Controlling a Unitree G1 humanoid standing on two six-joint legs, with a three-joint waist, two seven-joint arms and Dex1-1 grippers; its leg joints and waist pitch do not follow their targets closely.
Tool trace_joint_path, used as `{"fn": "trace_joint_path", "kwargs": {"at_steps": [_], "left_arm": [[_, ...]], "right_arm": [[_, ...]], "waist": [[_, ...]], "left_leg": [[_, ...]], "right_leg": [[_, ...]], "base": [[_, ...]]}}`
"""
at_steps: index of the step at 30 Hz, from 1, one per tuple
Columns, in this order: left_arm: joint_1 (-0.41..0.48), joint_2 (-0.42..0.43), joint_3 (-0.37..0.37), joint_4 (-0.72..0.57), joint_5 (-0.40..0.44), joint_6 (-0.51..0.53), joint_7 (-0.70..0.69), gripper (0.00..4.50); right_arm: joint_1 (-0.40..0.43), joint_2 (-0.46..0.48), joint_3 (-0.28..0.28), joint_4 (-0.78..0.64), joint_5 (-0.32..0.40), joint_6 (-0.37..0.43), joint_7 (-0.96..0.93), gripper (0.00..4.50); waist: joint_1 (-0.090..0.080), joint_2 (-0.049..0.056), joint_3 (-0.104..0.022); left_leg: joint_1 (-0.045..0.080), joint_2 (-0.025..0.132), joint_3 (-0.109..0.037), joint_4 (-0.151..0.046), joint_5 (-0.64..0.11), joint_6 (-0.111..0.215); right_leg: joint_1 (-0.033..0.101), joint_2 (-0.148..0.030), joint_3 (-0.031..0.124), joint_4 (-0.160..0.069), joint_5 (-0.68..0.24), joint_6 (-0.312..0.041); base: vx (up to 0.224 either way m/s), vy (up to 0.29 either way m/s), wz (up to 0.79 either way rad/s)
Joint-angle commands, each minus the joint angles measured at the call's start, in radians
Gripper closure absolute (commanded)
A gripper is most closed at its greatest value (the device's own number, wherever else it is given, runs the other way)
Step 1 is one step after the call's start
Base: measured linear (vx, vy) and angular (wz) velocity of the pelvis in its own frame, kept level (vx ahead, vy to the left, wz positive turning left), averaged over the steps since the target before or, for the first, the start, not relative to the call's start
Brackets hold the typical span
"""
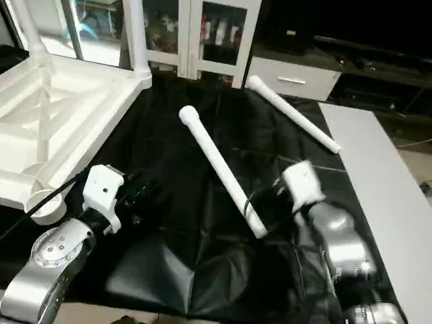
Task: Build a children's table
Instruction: Pick table leg
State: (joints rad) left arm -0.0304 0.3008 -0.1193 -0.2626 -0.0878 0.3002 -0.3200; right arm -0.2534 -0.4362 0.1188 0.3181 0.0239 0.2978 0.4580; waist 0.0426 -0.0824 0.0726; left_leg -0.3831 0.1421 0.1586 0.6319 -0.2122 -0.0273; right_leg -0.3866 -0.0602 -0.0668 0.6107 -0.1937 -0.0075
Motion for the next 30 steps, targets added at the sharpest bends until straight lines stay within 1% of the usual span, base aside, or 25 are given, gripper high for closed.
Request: {"fn": "trace_joint_path", "kwargs": {"at_steps": [1,2,3,4,5,6,7,8,9,11,12,13,15,16,17,18,19,20,21,22,25,26,27,28,30], "left_arm": [[-0.004,0.001,0.01,0.003,0.005,0.01,0.003,2.87],[-0.006,0.005,0.015,0.004,0.006,0.01,0.004,2.87],[-0.01,0.008,0.024,0.008,0.008,0.01,0.008,2.87],[-0.013,0.01,0.032,0.011,0.01,0.009,0.011,2.87],[-0.02,0.019,0.046,0.022,0.015,0.009,0.015,2.87],[-0.026,0.026,0.054,0.032,0.02,0.007,0.018,2.87],[-0.03,0.03,0.061,0.04,0.021,0.005,0.019,2.87],[-0.033,0.032,0.067,0.046,0.021,0.003,0.02,2.87],[-0.036,0.034,0.073,0.049,0.021,0.003,0.023,2.87],[-0.051,0.045,0.092,0.067,0.03,0.008,0.037,2.87],[-0.062,0.049,0.11,0.074,0.026,0.008,0.042,2.87],[-0.07,0.051,0.123,0.078,0.024,0.009,0.046,2.87],[-0.076,0.053,0.13,0.082,0.023,0.01,0.048,2.87],[-0.084,0.061,0.135,0.094,0.033,0.014,0.053,2.87],[-0.087,0.063,0.137,0.099,0.036,0.015,0.055,2.87],[-0.088,0.064,0.137,0.1,0.037,0.016,0.056,2.87],[-0.091,0.065,0.139,0.102,0.036,0.022,0.055,2.87],[-0.095,0.065,0.141,0.101,0.034,0.035,0.056,2.87],[-0.1,0.068,0.14,0.1,0.026,0.065,0.048,2.87],[-0.103,0.074,0.133,0.096,0.02,0.099,0.034,2.87],[-0.098,0.09,0.11,0.092,0.013,0.155,-0.009,2.87],[-0.095,0.091,0.104,0.089,0.007,0.177,-0.019,2.87],[-0.09,0.091,0.095,0.084,-0.003,0.208,-0.028,2.87],[-0.086,0.081,0.09,0.07,-0.035,0.262,-0.039,2.87],[-0.084,0.063,0.079,0.042,-0.087,0.327,-0.059,2.87]], "right_arm": [[0.044,-0.019,0.073,-0.068,-0.01,0.025,0.097,0.81],[0.064,-0.029,0.092,-0.108,-0.003,0.031,0.125,0.81],[0.087,-0.041,0.112,-0.155,0.009,0.04,0.157,0.81],[0.105,-0.051,0.129,-0.193,0.02,0.049,0.183,0.81],[0.133,-0.071,0.152,-0.251,0.032,0.062,0.218,0.81],[0.147,-0.078,0.16,-0.281,0.044,0.065,0.235,0.81],[0.154,-0.08,0.162,-0.298,0.055,0.069,0.244,0.81],[0.159,-0.081,0.163,-0.311,0.065,0.072,0.252,0.81],[0.164,-0.082,0.161,-0.324,0.071,0.077,0.258,0.81],[0.17,-0.078,0.154,-0.351,0.076,0.09,0.257,0.81],[0.163,-0.061,0.141,-0.367,0.087,0.101,0.247,0.81],[0.154,-0.046,0.132,-0.378,0.093,0.111,0.238,0.81],[0.14,-0.032,0.128,-0.382,0.089,0.117,0.224,0.81],[0.11,0.017,0.13,-0.379,0.072,0.14,0.169,0.81],[0.101,0.037,0.132,-0.378,0.068,0.146,0.15,0.81],[0.097,0.044,0.132,-0.377,0.067,0.148,0.143,0.81],[0.089,0.068,0.138,-0.375,0.072,0.153,0.131,0.81],[0.083,0.084,0.15,-0.373,0.075,0.157,0.13,0.81],[0.071,0.103,0.176,-0.367,0.07,0.156,0.133,0.81],[0.059,0.123,0.199,-0.36,0.066,0.158,0.137,0.81],[0.037,0.15,0.238,-0.349,0.048,0.156,0.148,0.81],[0.032,0.154,0.244,-0.347,0.044,0.153,0.15,0.81],[0.026,0.161,0.244,-0.346,0.046,0.152,0.147,0.81],[0.016,0.168,0.228,-0.341,0.048,0.144,0.131,0.81],[0.001,0.18,0.192,-0.332,0.055,0.135,0.101,0.81]], "waist": [[0.007,0.003,-0.054],[0.006,0.002,-0.05],[0.007,0.002,-0.049],[0.011,0.0,-0.046],[0.01,0.0,-0.04],[0.01,-0.001,-0.037],[0.011,-0.001,-0.034],[0.009,0.0,-0.034],[0.008,0.0,-0.035],[0.007,0.002,-0.034],[0.007,0.002,-0.034],[0.006,0.006,-0.035],[0.004,0.005,-0.033],[0.004,0.005,-0.034],[0.001,0.005,-0.035],[0.0,0.006,-0.036],[0.0,0.011,-0.035],[0.001,0.011,-0.035],[0.001,0.015,-0.036],[0.0,0.014,-0.036],[0.001,0.016,-0.033],[0.002,0.013,-0.033],[0.003,0.017,-0.032],[0.007,0.018,-0.031],[0.007,0.018,-0.03]], "left_leg": [[0.014,0.096,-0.034,-0.097,-0.089,0.072],[0.014,0.095,-0.032,-0.1,-0.097,0.081],[0.016,0.097,-0.032,-0.101,-0.113,0.079],[0.019,0.099,-0.03,-0.104,-0.152,0.071],[0.023,0.1,-0.028,-0.108,-0.195,0.058],[0.024,0.1,-0.029,-0.111,-0.223,0.05],[0.029,0.1,-0.031,-0.114,-0.266,0.031],[0.03,0.101,-0.034,-0.115,-0.289,0.017],[0.03,0.101,-0.036,-0.115,-0.293,0.009],[0.032,0.101,-0.037,-0.117,-0.307,-0.006],[0.032,0.101,-0.037,-0.117,-0.308,-0.009],[0.033,0.1,-0.037,-0.117,-0.309,-0.015],[0.029,0.101,-0.039,-0.119,-0.302,-0.017],[0.031,0.1,-0.038,-0.119,-0.293,-0.017],[0.027,0.096,-0.037,-0.119,-0.274,-0.016],[0.026,0.097,-0.038,-0.119,-0.269,-0.019],[0.031,0.099,-0.037,-0.118,-0.272,-0.024],[0.032,0.099,-0.036,-0.118,-0.27,-0.025],[0.031,0.099,-0.036,-0.119,-0.259,-0.029],[0.031,0.098,-0.035,-0.119,-0.255,-0.031],[0.03,0.098,-0.034,-0.122,-0.244,-0.033],[0.032,0.099,-0.034,-0.122,-0.246,-0.034],[0.031,0.099,-0.034,-0.123,-0.248,-0.037],[0.034,0.1,-0.033,-0.124,-0.256,-0.048],[0.034,0.1,-0.033,-0.125,-0.26,-0.056]], "right_leg": [[0.044,-0.099,0.061,-0.052,-0.017,-0.216],[0.043,-0.101,0.062,-0.057,-0.032,-0.222],[0.043,-0.103,0.062,-0.059,-0.055,-0.223],[0.043,-0.102,0.064,-0.066,-0.113,-0.212],[0.038,-0.103,0.065,-0.073,-0.177,-0.203],[0.037,-0.102,0.065,-0.077,-0.222,-0.193],[0.034,-0.103,0.067,-0.084,-0.295,-0.172],[0.031,-0.104,0.067,-0.087,-0.337,-0.162],[0.031,-0.104,0.066,-0.086,-0.341,-0.161],[0.026,-0.102,0.067,-0.087,-0.343,-0.157],[0.025,-0.1,0.068,-0.087,-0.337,-0.158],[0.024,-0.1,0.068,-0.086,-0.319,-0.163],[0.026,-0.102,0.068,-0.083,-0.293,-0.169],[0.026,-0.101,0.068,-0.081,-0.28,-0.175],[0.026,-0.101,0.069,-0.078,-0.263,-0.181],[0.027,-0.102,0.068,-0.076,-0.262,-0.182],[0.023,-0.102,0.069,-0.077,-0.257,-0.182],[0.023,-0.101,0.069,-0.076,-0.248,-0.184],[0.025,-0.1,0.069,-0.071,-0.222,-0.19],[0.024,-0.099,0.069,-0.069,-0.204,-0.195],[0.026,-0.101,0.07,-0.069,-0.201,-0.195],[0.025,-0.1,0.07,-0.07,-0.204,-0.195],[0.026,-0.101,0.071,-0.069,-0.207,-0.196],[0.025,-0.103,0.072,-0.068,-0.211,-0.197],[0.024,-0.103,0.072,-0.068,-0.215,-0.2]], "base": [[0.0,0.0,0.0],[0.0,0.0,0.0],[0.0,0.0,0.0],[0.0,0.0,0.0],[0.0,0.0,0.0],[0.0,0.0,0.0],[0.0,0.0,0.0],[0.0,0.0,0.0],[0.0,0.0,0.0],[0.0,0.0,0.0],[0.0,0.0,0.0],[0.0,0.0,0.0],[0.0,0.0,0.0],[0.0,0.0,0.0],[0.0,0.0,0.0],[0.0,0.0,0.0],[0.0,0.0,0.0],[0.0,0.0,0.0],[0.0,0.0,0.0],[0.0,0.0,0.0],[0.0,0.0,0.0],[0.0,0.0,0.0],[0.0,0.0,0.0],[0.0,0.0,0.0],[0.0,0.0,0.0]]}}
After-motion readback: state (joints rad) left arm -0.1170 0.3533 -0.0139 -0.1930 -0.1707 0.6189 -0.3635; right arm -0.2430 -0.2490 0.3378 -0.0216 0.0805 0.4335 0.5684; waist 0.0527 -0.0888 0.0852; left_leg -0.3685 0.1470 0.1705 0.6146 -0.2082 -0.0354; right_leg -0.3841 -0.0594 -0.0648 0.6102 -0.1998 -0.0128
